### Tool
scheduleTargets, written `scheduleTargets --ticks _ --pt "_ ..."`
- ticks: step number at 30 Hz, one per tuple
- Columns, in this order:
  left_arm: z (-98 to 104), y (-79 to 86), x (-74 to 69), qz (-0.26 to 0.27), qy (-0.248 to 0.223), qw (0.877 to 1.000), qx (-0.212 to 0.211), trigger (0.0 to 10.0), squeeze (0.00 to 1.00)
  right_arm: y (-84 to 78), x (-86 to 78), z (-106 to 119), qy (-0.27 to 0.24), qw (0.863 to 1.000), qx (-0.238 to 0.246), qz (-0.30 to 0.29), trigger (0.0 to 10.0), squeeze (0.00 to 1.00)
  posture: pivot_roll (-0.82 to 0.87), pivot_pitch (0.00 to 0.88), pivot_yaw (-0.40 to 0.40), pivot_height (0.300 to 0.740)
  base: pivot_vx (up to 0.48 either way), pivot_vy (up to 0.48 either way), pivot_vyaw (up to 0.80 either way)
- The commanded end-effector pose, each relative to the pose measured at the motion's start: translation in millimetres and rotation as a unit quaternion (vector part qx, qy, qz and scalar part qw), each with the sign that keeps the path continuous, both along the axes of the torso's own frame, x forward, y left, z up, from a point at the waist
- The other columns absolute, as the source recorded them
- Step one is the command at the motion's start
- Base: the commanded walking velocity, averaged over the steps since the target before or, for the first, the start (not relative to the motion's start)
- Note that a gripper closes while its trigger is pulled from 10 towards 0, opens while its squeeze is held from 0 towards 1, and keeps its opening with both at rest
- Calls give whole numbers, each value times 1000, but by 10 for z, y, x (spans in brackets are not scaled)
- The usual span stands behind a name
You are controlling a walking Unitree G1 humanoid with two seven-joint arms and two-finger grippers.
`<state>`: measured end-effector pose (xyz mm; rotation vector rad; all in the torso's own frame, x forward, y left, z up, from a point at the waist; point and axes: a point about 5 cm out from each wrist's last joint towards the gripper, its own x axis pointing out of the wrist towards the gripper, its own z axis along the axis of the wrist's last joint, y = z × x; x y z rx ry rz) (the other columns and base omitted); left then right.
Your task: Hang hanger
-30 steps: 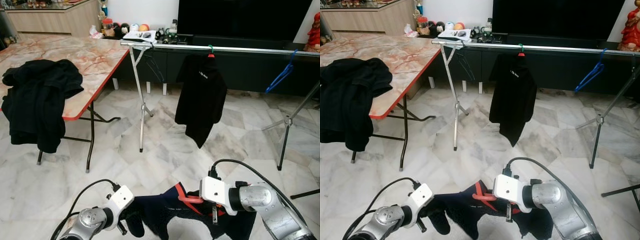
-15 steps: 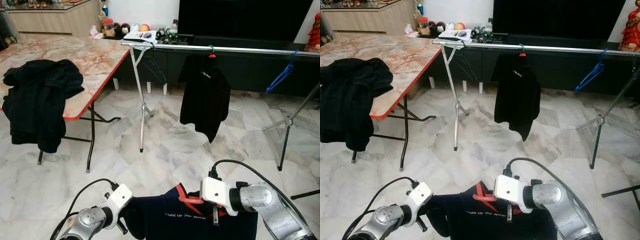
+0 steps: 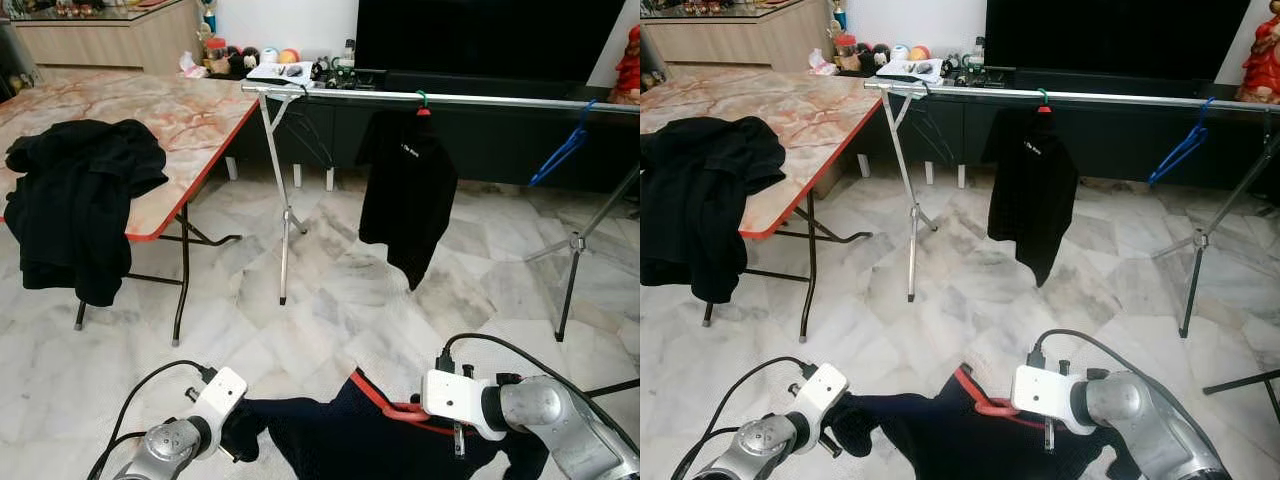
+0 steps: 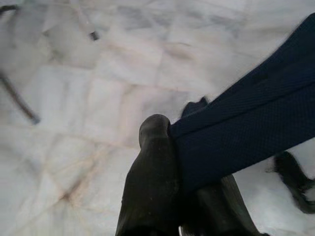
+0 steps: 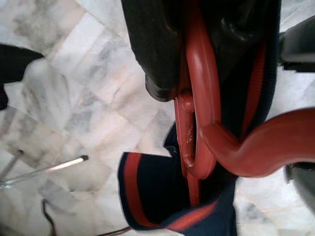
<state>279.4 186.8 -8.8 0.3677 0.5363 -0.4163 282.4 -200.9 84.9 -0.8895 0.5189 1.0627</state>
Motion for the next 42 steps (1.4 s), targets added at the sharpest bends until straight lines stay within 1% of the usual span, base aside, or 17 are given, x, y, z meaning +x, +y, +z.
scheduleTargets --ticks 1,3,8,10,14,17,21,24,27,28,34,35,37,38,40,41,42 --pt "-52 381 -95 73 23 995 58 0 0 -285 -4 77 -3 999 -5 -54 10000 0 26 62 45 740 0 0 0" --pt "-84 535 -150 110 39 988 100 0 0 -354 -58 126 2 998 15 -57 10000 0 24 63 46 740 0 0 0" --pt "-97 649 -191 149 48 980 123 0 0 -469 -111 154 12 998 0 -62 10000 0 20 72 46 740 0 0 0" --pt "-93 719 -204 187 47 972 131 0 0 -630 -155 119 16 996 -63 -68 10000 0 16 80 47 740 0 0 0" --pt "-103 726 -215 194 53 970 134 0 0 -665 -150 97 10 994 -80 -75 10000 0 16 80 47 740 0 0 0" --pt "-165 720 -275 198 85 967 135 0 0 -491 -104 201 -8 995 23 -92 10000 0 20 91 50 740 0 0 0" --pt "-265 715 -395 179 137 964 143 0 0 -442 85 382 -100 981 82 -143 10000 0 16 94 52 740 0 0 0" --pt "-332 697 -480 163 170 961 145 0 0 -436 209 507 -141 960 136 -200 10000 0 16 94 51 740 0 0 0" --pt "-370 670 -527 142 189 961 142 0 0 -467 291 576 -172 941 156 -248 10000 0 16 100 47 740 0 0 0" --pt "-392 615 -541 120 200 964 131 0 0 -485 326 599 -178 926 180 -281 10000 0 20 100 44 740 0 0 0" --pt "-386 457 -489 67 190 974 101 0 0 -436 385 650 -219 880 251 -339 10000 0 23 96 34 740 0 0 0" --pt "-346 380 -420 47 167 981 81 0 0 -316 390 721 -235 851 326 -337 10000 0 23 90 30 740 0 0 0" --pt "-284 299 -330 33 142 988 54 0 0 -161 371 812 -251 813 415 -322 10000 0 24 89 31 740 0 0 0" --pt "-207 210 -231 13 116 993 29 0 0 11 329 851 -226 773 507 -306 10000 0 30 85 32 740 0 0 0" --pt "-147 152 -163 1 100 995 7 0 0 113 312 847 -206 755 547 -298 10000 0 38 82 32 740 0 0 0" --pt "-120 130 -134 -3 95 995 -4 0 0 149 313 837 -200 751 555 -297 10000 0 40 83 33 740 0 0 0" --pt "-38 68 -51 -10 77 996 -38 0 0 262 294 808 -181 744 578 -283 10000 0 40 83 33 740 0 0 0"
